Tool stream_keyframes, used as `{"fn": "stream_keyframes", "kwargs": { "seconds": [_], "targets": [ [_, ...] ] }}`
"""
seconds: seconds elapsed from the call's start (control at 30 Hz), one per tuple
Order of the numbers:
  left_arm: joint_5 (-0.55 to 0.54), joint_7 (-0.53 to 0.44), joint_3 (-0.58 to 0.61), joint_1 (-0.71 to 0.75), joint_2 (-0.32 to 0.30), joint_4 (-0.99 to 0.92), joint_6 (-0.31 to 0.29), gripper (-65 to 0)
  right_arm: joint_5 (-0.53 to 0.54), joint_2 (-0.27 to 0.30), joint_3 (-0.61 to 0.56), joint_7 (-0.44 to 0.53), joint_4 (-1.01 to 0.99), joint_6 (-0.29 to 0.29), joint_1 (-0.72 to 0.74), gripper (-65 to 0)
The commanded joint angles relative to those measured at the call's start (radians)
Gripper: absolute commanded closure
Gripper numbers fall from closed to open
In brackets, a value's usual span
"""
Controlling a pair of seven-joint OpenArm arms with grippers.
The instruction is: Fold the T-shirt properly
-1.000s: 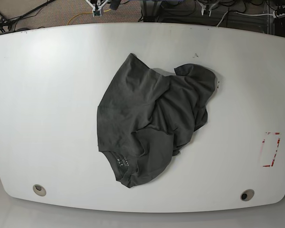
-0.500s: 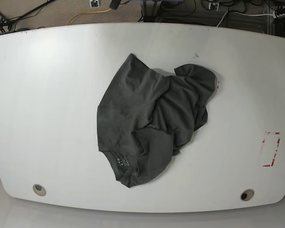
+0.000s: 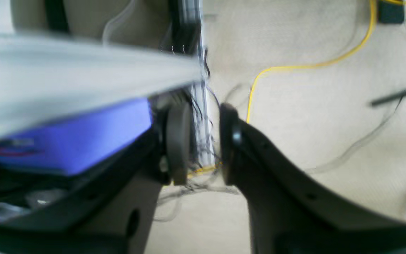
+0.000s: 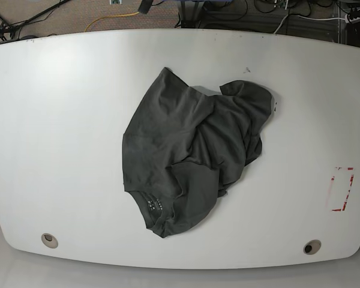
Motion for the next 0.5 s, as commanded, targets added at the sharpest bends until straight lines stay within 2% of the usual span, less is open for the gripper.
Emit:
{"fn": "stream_keyframes", "kwargs": {
  "seconds": [0.0,0.1,0.27,0.47],
  "targets": [
    [-0.002,-0.008,-0.001,0.06,-0.006,0.059,0.005,-26.2,0.128,-0.002,-0.01,-0.057,0.13,0.054,-0.102,-13.6],
    [-0.019,-0.008,-0.002,0.104,-0.035,0.133,0.005,-26.2,0.186,0.009,-0.01,-0.103,0.25,0.071,-0.16,-13.6],
    [-0.189,-0.007,-0.001,0.206,-0.079,0.306,0.005,-26.2,0.208,0.01,-0.009,-0.123,0.397,0.074,-0.237,-13.6],
    [-0.304,-0.005,-0.006,0.301,-0.124,0.495,0.005,-26.2,0.209,0.007,-0.009,-0.126,0.546,0.074,-0.295,-13.6]
  ]
}}
